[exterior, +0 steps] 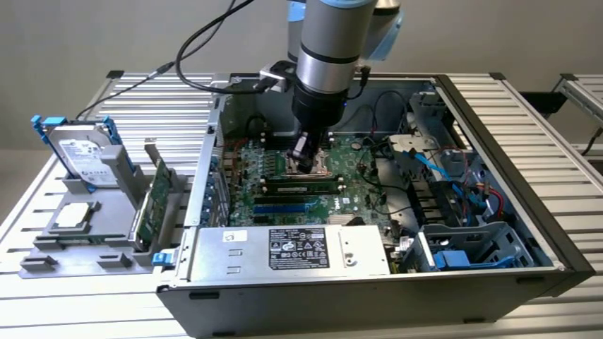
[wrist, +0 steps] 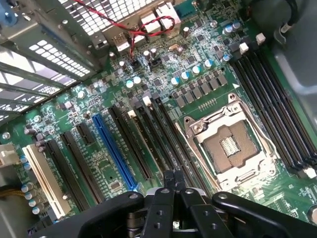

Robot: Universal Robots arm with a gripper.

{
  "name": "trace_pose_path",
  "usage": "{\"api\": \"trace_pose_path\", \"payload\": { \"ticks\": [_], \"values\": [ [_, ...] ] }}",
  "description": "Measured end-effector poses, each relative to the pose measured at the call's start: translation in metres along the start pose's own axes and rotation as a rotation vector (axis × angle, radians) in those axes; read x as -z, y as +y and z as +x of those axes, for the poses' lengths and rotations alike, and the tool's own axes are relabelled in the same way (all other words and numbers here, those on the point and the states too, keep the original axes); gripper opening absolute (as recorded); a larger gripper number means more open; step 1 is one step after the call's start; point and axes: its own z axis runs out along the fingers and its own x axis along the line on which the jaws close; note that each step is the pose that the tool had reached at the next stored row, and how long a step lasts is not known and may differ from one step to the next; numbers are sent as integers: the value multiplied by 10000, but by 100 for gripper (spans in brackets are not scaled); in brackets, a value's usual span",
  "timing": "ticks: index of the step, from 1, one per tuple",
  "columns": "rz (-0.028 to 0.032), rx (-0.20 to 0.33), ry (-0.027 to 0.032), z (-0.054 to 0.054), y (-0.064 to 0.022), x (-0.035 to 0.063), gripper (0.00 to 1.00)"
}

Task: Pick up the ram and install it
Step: 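Press down the ram until it locks into place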

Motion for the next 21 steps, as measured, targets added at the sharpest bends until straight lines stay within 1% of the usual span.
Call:
{"api": "trace_pose_path", "payload": {
  "ticks": [12,21],
  "values": [
    [122,-1416,15,0,0,-1,11],
    [200,-2499,19,0,0,-1,11]
  ]
}}
